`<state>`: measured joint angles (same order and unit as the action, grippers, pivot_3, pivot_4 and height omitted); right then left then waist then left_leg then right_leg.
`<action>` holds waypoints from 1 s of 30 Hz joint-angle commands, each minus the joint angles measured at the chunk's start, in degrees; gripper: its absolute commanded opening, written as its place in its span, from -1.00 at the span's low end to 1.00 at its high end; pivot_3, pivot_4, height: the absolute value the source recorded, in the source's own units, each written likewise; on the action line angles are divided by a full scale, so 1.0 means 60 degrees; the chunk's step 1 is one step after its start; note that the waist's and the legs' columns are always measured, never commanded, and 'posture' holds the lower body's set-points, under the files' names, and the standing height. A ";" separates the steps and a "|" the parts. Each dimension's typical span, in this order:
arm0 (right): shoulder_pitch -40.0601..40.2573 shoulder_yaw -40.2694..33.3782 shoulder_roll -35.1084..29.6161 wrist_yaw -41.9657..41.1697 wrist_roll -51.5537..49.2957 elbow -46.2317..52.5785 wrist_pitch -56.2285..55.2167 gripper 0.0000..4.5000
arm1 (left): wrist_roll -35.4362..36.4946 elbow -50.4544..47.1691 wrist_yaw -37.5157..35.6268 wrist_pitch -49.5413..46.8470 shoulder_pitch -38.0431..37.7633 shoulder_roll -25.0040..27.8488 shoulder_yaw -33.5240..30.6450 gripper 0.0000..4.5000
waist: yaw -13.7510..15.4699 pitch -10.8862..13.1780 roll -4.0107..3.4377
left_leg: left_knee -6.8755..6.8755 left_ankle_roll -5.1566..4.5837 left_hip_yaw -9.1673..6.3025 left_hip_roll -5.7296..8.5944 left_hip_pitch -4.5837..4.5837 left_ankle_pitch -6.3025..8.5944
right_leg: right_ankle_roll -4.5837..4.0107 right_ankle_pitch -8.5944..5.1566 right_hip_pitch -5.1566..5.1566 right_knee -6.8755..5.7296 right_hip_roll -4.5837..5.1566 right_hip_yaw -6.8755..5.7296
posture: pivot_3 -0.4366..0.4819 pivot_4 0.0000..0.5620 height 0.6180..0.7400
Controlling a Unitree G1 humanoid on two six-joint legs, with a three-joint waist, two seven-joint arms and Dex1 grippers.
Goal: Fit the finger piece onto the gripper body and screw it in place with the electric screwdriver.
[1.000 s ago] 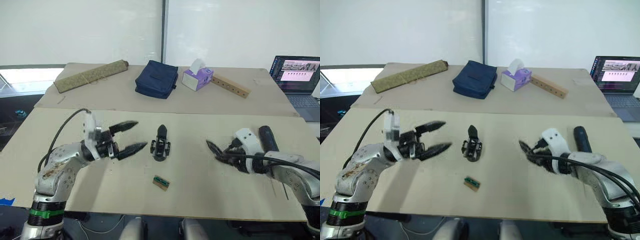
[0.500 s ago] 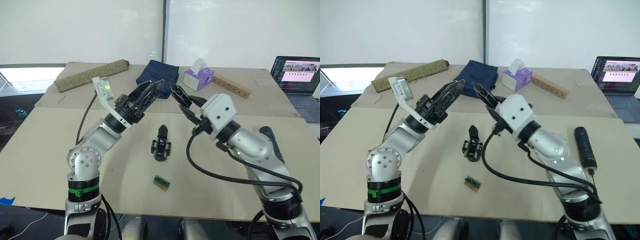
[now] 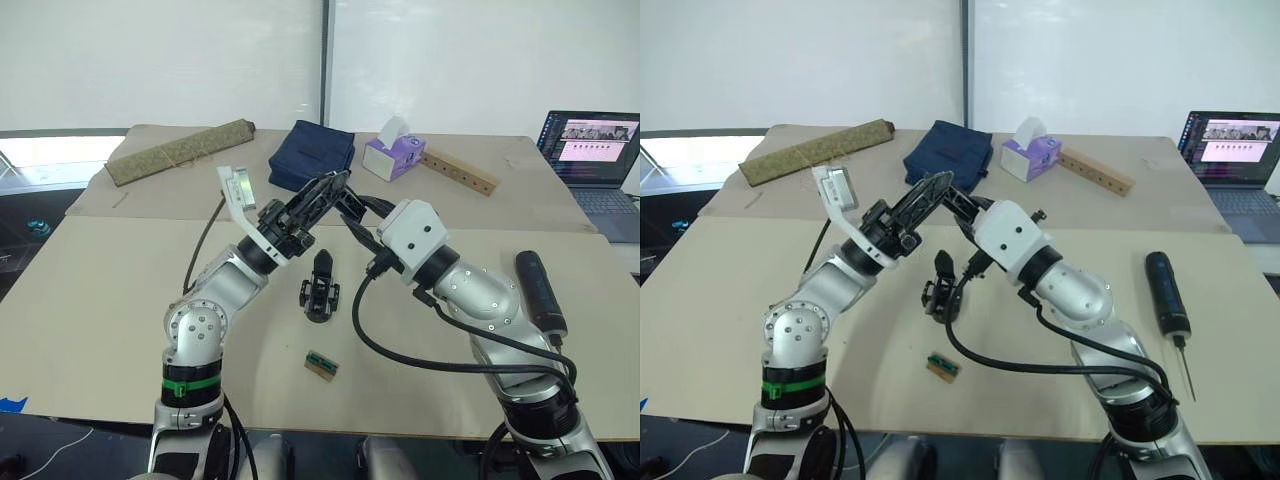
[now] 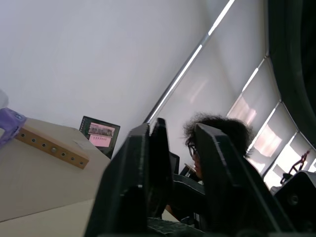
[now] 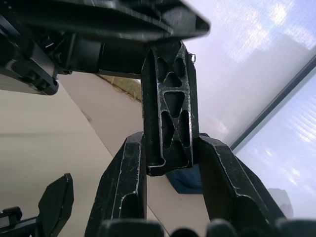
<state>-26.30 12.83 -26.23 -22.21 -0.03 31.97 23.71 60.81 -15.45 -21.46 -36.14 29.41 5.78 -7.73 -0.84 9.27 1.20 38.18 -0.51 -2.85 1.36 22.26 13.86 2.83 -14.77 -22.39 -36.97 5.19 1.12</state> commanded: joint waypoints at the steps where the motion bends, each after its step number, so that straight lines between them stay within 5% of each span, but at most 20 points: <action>1: 0.0049 0.0030 0.0034 -0.0076 0.0283 0.0236 -0.0127 -0.51 | 0.0105 -0.0454 0.0015 0.0316 0.0119 -0.0245 0.0001 -1.00 | 0.0018 0.0001 0.0001 | 0.0000 0.0000 -0.0001 0.0001 0.0000 0.0000 | 0.0000 0.0000 0.0000 0.0000 0.0001 -0.0001 | -0.05 -0.47 1.00; 6: 0.0263 -0.0296 -0.0017 0.0371 0.0929 0.0324 -0.0087 -0.51 | 0.0342 -0.0555 0.0198 0.0474 0.0042 -0.0411 -0.0264 -1.00 | 0.0021 0.0001 0.0002 | 0.0000 0.0000 -0.0001 0.0004 0.0003 0.0000 | 0.0000 0.0000 0.0002 0.0010 0.0005 -0.0001 | -0.05 -0.47 1.00; 9: 0.0340 -0.0643 -0.0135 0.0110 0.0706 0.0396 -0.0066 0.13 | 0.0577 -0.0477 0.0142 0.0389 0.0126 -0.0327 -0.0448 -1.00 | 0.0025 0.0002 0.0003 | 0.0000 0.0000 -0.0001 0.0004 0.0004 0.0000 | 0.0000 0.0000 0.0002 0.0011 0.0004 -0.0001 | -0.05 -0.47 1.00; 15: 0.0725 -0.3661 -0.2254 -0.4230 -0.4952 0.0037 0.2418 0.99 | 0.1073 0.1043 -0.1596 -0.0547 0.1284 0.1796 -0.1087 -1.00 | 0.0020 0.0012 0.0008 | -0.0001 -0.0004 -0.0005 -0.0002 0.0000 0.0002 | -0.0002 0.0001 0.0018 0.0027 -0.0005 -0.0013 | -0.05 -0.47 1.00; 22: -0.0533 -0.4661 -0.3919 -0.5358 -0.9595 -0.0757 0.6455 0.99 | 0.1306 0.2180 -0.5135 -0.3413 0.2288 0.4500 0.0089 -1.00 | -0.0047 0.0038 0.0003 | -0.0015 -0.0010 -0.0004 -0.0010 -0.0001 0.0004 | -0.0004 0.0000 0.0010 0.0026 -0.0013 -0.0014 | -0.05 -0.47 1.00; 30: -0.1873 -0.3556 -0.2571 -0.2795 -1.1691 -0.0993 0.8500 0.99 | 0.0363 0.1867 -0.7101 -0.3737 0.2526 0.4755 0.1503 -1.00 | -0.0015 0.0041 0.0007 | -0.0019 -0.0009 -0.0004 -0.0035 0.0009 0.0003 | -0.0010 -0.0002 0.0001 0.0028 -0.0007 -0.0014 | -0.05 -0.47 1.00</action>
<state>-35.90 -8.71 -42.47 -42.43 -67.17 25.53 72.98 63.84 -2.03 -61.62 -59.06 43.75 34.20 0.83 -0.94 9.52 1.24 38.07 -0.56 -2.88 1.15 22.35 13.88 2.77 -14.79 -22.42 -36.79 5.15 1.04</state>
